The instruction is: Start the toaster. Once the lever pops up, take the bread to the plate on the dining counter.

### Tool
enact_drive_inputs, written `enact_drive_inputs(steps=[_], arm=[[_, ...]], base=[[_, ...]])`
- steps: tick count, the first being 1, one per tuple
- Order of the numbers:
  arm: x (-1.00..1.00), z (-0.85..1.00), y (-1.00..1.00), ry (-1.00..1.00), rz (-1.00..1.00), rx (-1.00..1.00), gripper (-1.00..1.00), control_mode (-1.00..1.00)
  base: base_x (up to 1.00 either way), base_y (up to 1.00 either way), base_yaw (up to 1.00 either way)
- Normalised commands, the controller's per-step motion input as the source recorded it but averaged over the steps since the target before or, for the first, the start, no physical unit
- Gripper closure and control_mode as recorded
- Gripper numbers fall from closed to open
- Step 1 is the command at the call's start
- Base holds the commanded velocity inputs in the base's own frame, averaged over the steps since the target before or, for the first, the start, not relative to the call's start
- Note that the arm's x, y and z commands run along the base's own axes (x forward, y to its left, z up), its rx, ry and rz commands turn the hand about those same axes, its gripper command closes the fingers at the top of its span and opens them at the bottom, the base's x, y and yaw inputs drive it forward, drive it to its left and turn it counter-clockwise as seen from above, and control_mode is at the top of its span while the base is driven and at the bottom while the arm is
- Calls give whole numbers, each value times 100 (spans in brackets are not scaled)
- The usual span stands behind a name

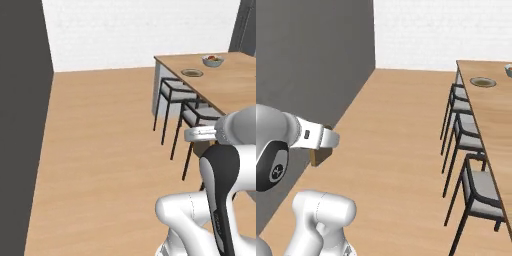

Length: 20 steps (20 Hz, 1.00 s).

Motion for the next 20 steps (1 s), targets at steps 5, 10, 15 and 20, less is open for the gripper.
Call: enact_drive_inputs(steps=[5, 10, 15, 20], arm=[[0, 0, 0, 0, 0, 0, 100, 100], [0, 0, 0, 0, 0, 0, 100, 100], [0, 0, 0, 0, 0, 0, 100, 100], [0, 0, 0, 0, 0, 0, 100, 100]], base=[[88, 30, -52], [84, 41, -49], [80, 59, -46], [74, 71, -45]])
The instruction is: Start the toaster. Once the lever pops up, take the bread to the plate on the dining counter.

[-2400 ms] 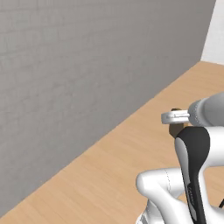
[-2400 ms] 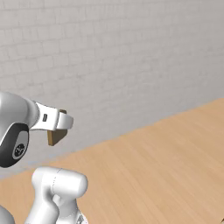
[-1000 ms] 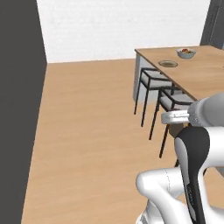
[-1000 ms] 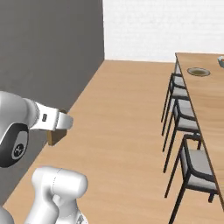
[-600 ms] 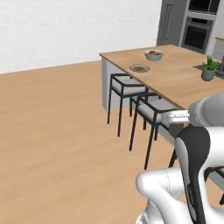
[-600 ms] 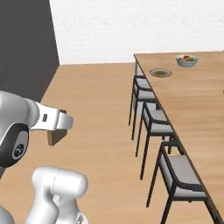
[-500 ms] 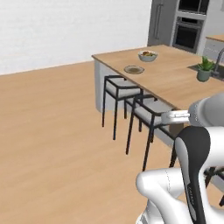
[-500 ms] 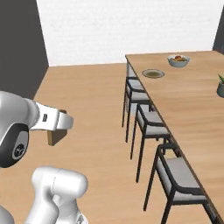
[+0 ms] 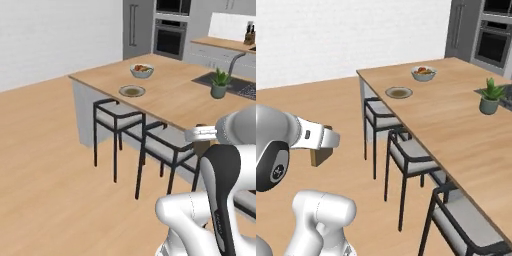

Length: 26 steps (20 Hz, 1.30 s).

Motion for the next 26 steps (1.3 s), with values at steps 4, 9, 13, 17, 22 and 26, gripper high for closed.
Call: enact_drive_inputs(steps=[4, 9, 13, 17, 22, 26], arm=[[0, 0, 0, 0, 0, 0, 100, 100], [0, 0, 0, 0, 0, 0, 100, 100], [0, 0, 0, 0, 0, 0, 100, 100], [0, 0, 0, 0, 0, 0, 100, 100], [0, 0, 0, 0, 0, 0, 100, 100], [0, 0, 0, 0, 0, 0, 100, 100]], base=[[68, 76, -44], [67, 80, -43], [62, 82, -43], [59, 85, -42], [55, 85, -43], [46, 77, -46]])
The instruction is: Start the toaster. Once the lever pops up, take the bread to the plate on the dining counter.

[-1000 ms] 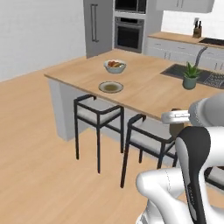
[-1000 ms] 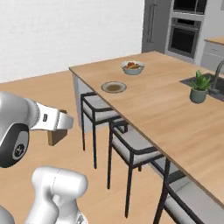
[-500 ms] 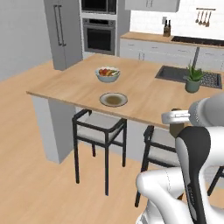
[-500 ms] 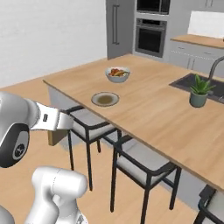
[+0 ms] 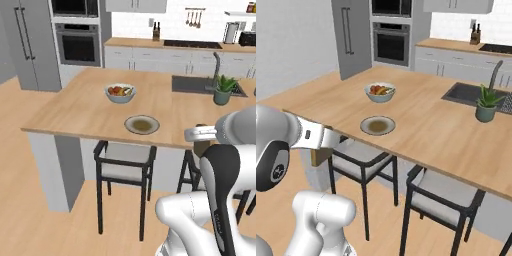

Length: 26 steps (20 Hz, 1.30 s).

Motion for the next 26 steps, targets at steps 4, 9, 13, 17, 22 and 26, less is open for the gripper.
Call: enact_drive_inputs(steps=[4, 9, 13, 17, 22, 26], arm=[[0, 0, 0, 0, 0, 0, 100, 100], [0, 0, 0, 0, 0, 0, 100, 100], [0, 0, 0, 0, 0, 0, 100, 100], [0, 0, 0, 0, 0, 0, 100, 100], [10, 0, 0, 1, -3, 0, 100, -100], [37, -1, -4, 0, -1, 6, 100, -100]], base=[[46, 73, -48], [50, 69, -46], [60, 59, -41], [80, 18, -32], [62, 3, -20], [0, 0, 0]])
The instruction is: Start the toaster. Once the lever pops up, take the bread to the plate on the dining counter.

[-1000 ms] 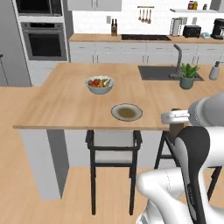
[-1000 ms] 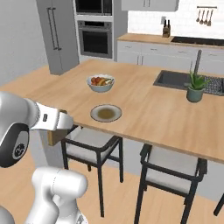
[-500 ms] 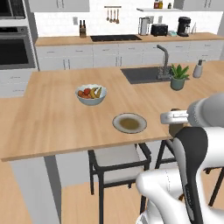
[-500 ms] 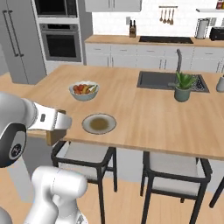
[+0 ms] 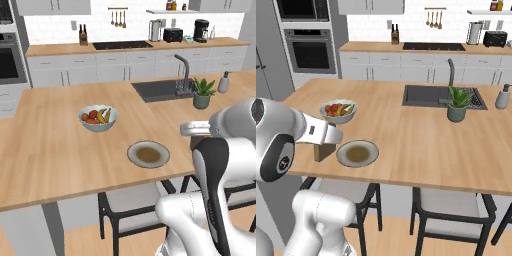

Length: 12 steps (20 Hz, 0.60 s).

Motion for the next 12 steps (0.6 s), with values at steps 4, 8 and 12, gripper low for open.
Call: enact_drive_inputs(steps=[4, 8, 12], arm=[[39, -14, -26, -2, 19, 17, 100, -100], [39, -24, -28, -5, 30, 21, 100, -100], [52, -49, -2, 0, 29, 17, 100, -100]], base=[[0, 0, 0], [0, 0, 0], [0, 0, 0]])
